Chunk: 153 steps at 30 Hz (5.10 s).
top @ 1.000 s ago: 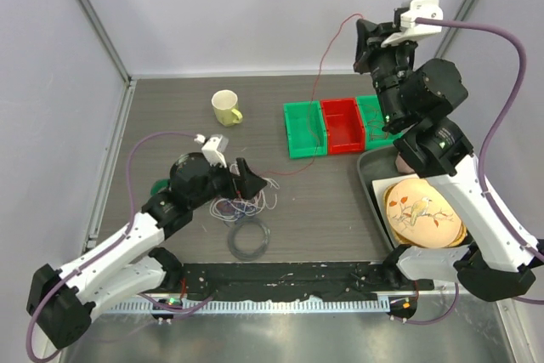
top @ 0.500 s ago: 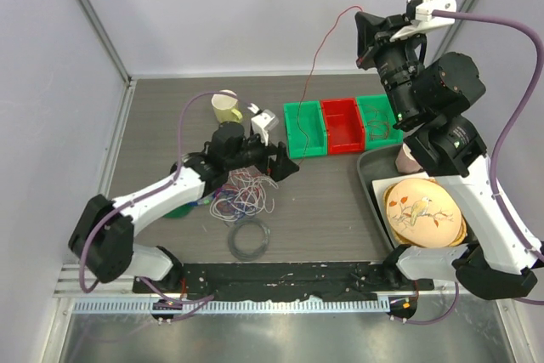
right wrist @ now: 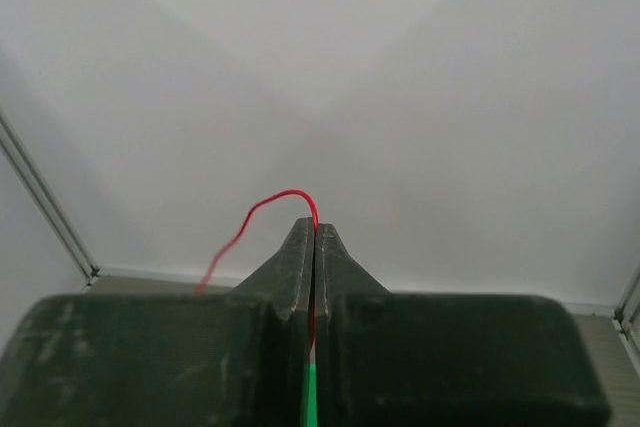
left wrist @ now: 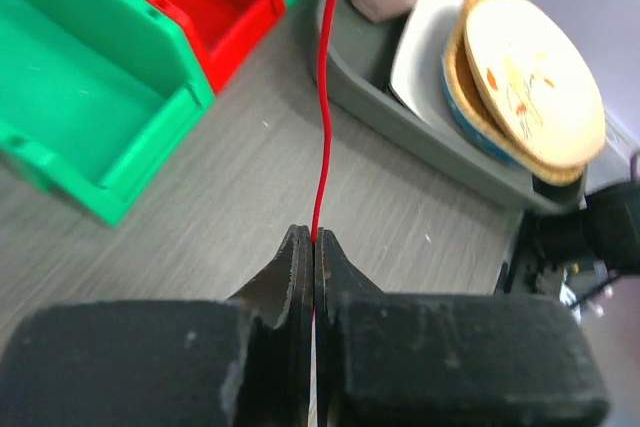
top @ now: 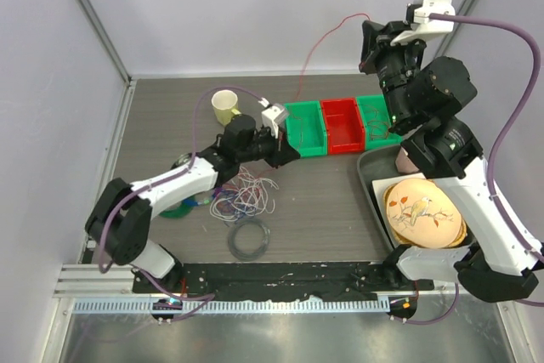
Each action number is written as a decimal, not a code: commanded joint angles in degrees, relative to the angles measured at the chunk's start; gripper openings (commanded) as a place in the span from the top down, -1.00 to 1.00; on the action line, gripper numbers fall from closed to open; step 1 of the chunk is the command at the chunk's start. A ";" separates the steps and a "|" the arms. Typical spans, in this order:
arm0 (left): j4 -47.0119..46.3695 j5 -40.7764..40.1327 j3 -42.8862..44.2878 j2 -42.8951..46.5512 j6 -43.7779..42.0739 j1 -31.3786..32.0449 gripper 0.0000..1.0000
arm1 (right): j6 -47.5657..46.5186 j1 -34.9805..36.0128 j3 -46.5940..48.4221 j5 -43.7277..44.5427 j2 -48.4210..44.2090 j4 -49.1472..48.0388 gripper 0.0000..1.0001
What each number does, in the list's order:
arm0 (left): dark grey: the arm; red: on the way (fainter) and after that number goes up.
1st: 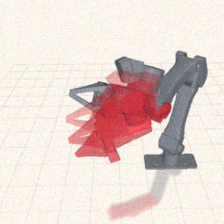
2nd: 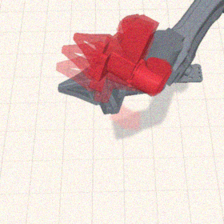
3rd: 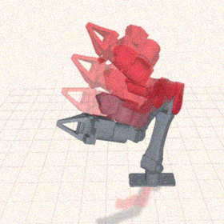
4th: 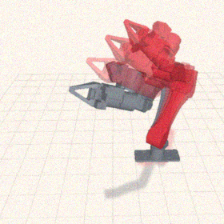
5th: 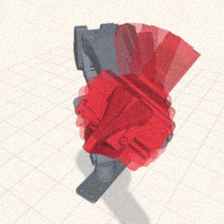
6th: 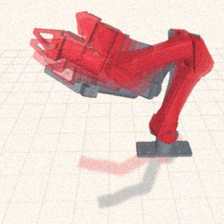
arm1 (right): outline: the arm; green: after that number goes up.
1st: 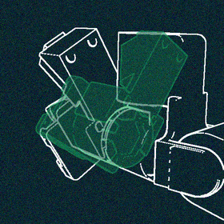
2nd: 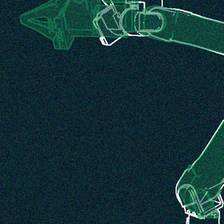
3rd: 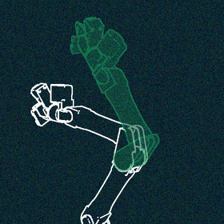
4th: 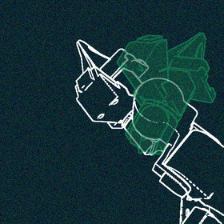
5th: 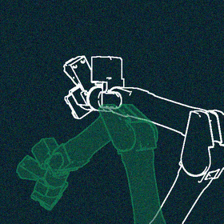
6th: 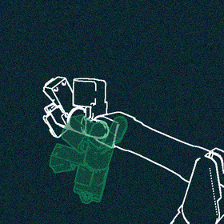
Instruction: Untangle the cables
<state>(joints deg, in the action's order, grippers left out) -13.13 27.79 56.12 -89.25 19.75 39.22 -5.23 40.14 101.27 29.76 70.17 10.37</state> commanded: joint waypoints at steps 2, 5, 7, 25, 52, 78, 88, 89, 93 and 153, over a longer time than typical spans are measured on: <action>-0.06 -15.39 4.70 13.91 3.19 0.06 1.00 | 2.77 -0.06 -8.53 6.10 -5.81 -0.70 0.98; 0.81 -19.09 9.43 19.37 4.51 0.06 1.00 | 5.13 -0.15 -19.59 -0.97 -11.17 0.53 0.92; 1.87 -19.36 14.97 21.13 5.04 0.06 1.00 | 8.38 -0.15 -29.96 -6.18 -14.43 -1.57 0.88; 12.07 -17.33 26.42 22.54 11.18 -0.02 0.99 | 12.01 -0.06 -56.70 -39.23 -25.78 -10.09 -0.37; 7.06 -2.30 14.28 21.75 16.29 0.06 1.00 | 20.00 0.03 -49.86 -54.64 -0.21 -42.72 -0.45; 6.90 2.96 3.40 26.23 12.68 -0.02 1.00 | 8.83 0.03 -58.66 -59.81 -11.57 -37.44 -0.65; 1.35 10.52 1.45 25.62 15.84 -0.02 0.99 | 15.95 0.03 -49.77 -67.27 7.78 -51.14 -0.50; 0.48 10.88 1.45 25.71 16.54 -0.02 0.99 | 17.18 0.03 -50.38 -68.33 8.48 -56.46 -0.46; -1.20 10.62 0.84 26.06 17.87 -0.02 0.99 | 26.90 0.03 -54.95 -70.27 11.47 -75.45 -0.43; -43.74 1.65 -16.74 -3.83 28.51 -0.29 -1.00 | 24.84 0.03 -19.89 -31.17 -3.46 -7.91 0.98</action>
<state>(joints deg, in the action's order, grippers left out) -45.78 25.43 41.71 -95.61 46.54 38.94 19.64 40.01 78.67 -2.74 67.13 2.72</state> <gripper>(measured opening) 0.996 0.050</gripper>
